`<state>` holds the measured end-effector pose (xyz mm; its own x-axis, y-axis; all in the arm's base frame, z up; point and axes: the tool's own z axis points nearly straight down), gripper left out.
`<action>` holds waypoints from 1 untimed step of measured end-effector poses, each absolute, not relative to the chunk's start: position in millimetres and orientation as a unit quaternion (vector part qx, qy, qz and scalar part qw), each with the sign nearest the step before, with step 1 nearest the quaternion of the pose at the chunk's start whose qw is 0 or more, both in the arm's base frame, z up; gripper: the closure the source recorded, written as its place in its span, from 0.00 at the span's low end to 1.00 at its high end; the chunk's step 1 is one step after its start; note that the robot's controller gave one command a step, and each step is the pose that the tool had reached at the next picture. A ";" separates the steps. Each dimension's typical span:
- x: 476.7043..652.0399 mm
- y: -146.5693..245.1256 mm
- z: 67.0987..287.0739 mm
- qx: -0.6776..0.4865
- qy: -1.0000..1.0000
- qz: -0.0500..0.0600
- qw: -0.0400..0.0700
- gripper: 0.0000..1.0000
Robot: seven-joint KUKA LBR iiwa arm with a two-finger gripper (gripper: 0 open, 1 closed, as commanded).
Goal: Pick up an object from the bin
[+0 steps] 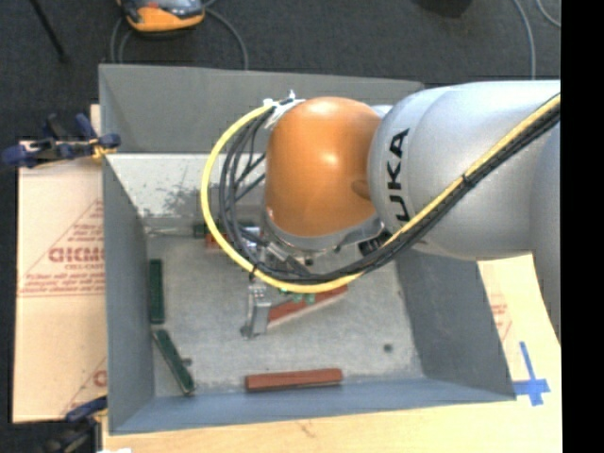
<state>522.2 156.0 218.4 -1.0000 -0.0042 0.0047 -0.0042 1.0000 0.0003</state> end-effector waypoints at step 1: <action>524.0 155.2 222.5 0.000 -1.000 -0.001 -0.001 0.00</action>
Offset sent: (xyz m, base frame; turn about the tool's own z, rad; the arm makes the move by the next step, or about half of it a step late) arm 0.0253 -0.0694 -0.1300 -0.0145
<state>524.0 155.2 222.5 -1.0000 -0.0007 -0.0028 -0.0007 1.0000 0.0015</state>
